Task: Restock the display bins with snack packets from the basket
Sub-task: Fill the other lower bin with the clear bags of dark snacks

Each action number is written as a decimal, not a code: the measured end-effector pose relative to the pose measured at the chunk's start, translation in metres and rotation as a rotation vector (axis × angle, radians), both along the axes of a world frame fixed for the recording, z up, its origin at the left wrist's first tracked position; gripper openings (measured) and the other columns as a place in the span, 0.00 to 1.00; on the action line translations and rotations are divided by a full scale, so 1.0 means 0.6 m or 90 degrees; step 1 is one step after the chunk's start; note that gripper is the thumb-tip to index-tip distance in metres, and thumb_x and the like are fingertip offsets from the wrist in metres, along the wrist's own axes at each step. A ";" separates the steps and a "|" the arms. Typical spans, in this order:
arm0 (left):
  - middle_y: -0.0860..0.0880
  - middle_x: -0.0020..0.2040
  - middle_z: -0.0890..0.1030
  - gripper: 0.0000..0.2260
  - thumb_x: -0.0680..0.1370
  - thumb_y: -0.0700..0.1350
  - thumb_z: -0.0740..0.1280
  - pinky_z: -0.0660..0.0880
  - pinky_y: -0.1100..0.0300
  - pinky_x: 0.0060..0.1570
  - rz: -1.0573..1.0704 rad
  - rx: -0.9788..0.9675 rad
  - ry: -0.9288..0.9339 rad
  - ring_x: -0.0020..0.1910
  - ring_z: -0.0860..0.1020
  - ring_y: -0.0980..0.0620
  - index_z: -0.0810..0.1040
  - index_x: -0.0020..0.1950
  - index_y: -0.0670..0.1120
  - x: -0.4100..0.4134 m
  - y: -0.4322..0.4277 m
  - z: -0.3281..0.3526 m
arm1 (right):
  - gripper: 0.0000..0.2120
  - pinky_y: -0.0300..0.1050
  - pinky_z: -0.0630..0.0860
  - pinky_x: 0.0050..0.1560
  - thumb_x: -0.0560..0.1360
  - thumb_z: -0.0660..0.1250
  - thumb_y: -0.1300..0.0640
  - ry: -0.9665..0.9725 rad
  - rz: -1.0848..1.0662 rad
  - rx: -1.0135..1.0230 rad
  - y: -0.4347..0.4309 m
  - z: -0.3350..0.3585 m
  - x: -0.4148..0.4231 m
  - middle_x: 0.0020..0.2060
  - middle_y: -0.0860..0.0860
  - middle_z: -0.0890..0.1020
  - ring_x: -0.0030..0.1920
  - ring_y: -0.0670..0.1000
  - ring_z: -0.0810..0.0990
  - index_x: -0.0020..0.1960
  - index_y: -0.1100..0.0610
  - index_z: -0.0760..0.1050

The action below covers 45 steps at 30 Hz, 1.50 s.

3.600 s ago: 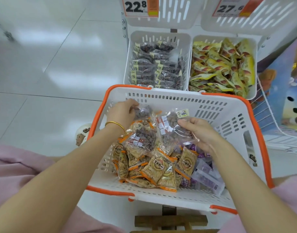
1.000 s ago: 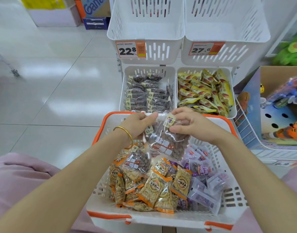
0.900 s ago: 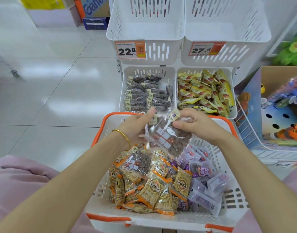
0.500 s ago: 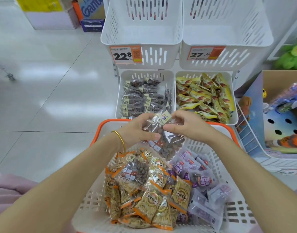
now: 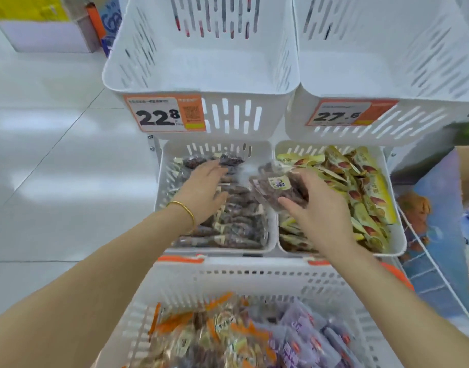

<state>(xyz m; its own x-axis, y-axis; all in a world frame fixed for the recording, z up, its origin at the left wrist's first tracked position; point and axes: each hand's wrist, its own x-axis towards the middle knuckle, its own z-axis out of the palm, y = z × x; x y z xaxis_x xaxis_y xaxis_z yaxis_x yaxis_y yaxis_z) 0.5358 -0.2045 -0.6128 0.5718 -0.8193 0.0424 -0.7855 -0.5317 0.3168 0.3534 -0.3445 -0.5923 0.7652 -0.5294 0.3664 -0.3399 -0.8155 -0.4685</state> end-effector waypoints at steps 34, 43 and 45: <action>0.47 0.77 0.41 0.20 0.81 0.58 0.48 0.48 0.40 0.72 0.032 0.170 -0.227 0.76 0.45 0.48 0.63 0.72 0.56 0.111 -0.055 -0.100 | 0.31 0.53 0.72 0.57 0.71 0.64 0.70 0.326 0.008 -0.298 -0.052 -0.055 0.265 0.65 0.57 0.71 0.67 0.61 0.67 0.71 0.58 0.59; 0.42 0.77 0.43 0.25 0.78 0.58 0.56 0.47 0.44 0.73 0.038 0.137 -0.219 0.76 0.41 0.43 0.62 0.72 0.50 0.125 -0.055 -0.100 | 0.25 0.61 0.63 0.70 0.75 0.55 0.63 0.145 -0.019 -0.349 -0.013 -0.126 0.233 0.66 0.62 0.71 0.67 0.65 0.68 0.72 0.63 0.63; 0.43 0.77 0.46 0.25 0.77 0.59 0.57 0.49 0.46 0.73 0.043 0.148 -0.233 0.76 0.44 0.44 0.66 0.70 0.49 0.130 -0.059 -0.095 | 0.26 0.61 0.63 0.69 0.74 0.61 0.62 0.136 -0.017 -0.338 -0.016 -0.131 0.239 0.66 0.62 0.71 0.67 0.66 0.67 0.72 0.61 0.64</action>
